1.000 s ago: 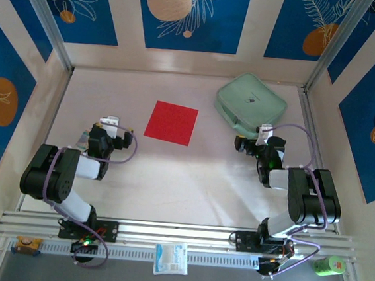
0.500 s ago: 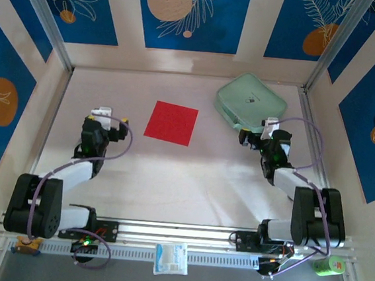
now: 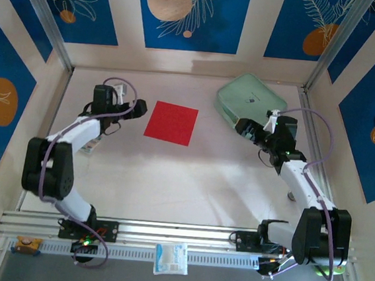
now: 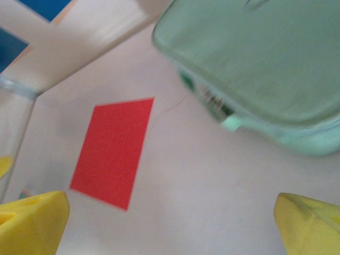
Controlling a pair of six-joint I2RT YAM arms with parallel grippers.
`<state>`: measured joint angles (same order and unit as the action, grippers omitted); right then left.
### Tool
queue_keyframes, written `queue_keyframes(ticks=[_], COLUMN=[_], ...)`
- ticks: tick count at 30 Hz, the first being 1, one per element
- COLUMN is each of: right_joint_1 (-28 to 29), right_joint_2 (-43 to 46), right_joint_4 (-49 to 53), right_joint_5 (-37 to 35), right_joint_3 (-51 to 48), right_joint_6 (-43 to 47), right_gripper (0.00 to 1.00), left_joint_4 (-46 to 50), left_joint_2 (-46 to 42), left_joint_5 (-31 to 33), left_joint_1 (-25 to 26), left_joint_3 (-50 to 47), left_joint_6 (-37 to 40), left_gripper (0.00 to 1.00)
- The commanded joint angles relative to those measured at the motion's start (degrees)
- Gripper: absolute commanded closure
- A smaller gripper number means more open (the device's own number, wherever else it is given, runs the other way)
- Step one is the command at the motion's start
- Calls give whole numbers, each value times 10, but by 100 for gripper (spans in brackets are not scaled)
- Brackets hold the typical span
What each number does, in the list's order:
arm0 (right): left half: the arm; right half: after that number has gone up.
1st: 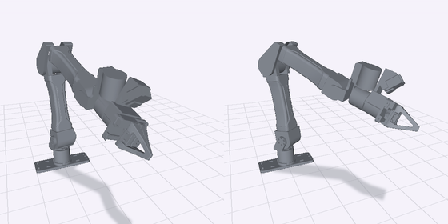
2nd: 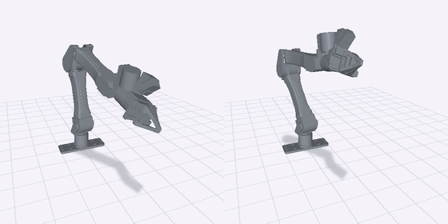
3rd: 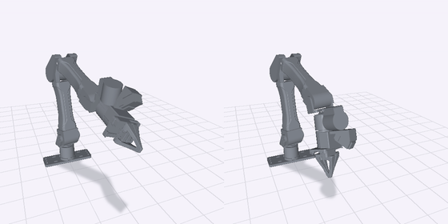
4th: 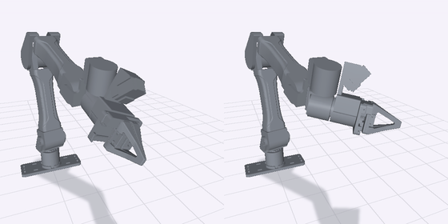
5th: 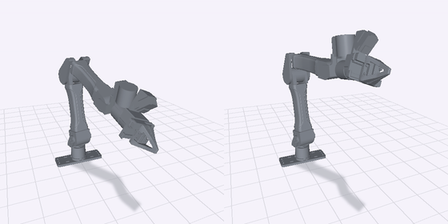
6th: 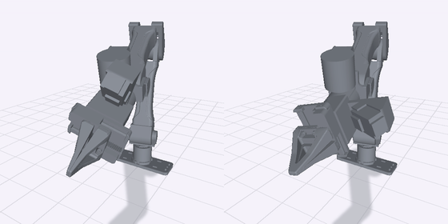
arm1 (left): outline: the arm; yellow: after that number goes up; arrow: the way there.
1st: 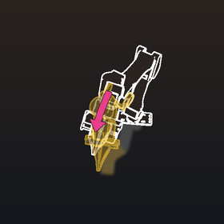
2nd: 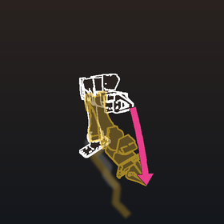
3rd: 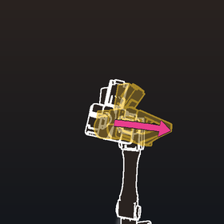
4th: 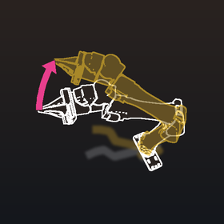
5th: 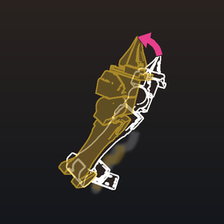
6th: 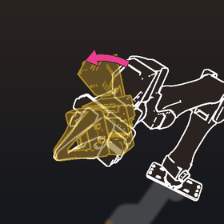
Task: Fold a paper plane with a square sheet of paper (pick it up from the middle)
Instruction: Move the square sheet of paper to the center of the table.
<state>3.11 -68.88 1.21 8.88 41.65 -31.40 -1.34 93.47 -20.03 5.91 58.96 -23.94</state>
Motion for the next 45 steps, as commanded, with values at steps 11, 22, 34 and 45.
queue_keyframes(ticks=[11,22,34,45], right_joint_1=[99,122,155,197], right_joint_2=[-33,-46,-29,8], right_joint_4=[28,16,34,57], right_joint_5=[19,19,8,-29], right_joint_3=[-18,-38,-50,-75], right_joint_6=[-106,-144,-162,-189], right_gripper=[1,1,1,1], left_joint_4=[284,287,236,130], left_joint_2=[250,303,220,8], left_joint_5=[-45,-29,27,93], left_joint_1=[115,150,194,252], left_joint_3=[309,315,142,-74], left_joint_6=[23,-1,-24,-113], left_gripper=[0,0,0,0])
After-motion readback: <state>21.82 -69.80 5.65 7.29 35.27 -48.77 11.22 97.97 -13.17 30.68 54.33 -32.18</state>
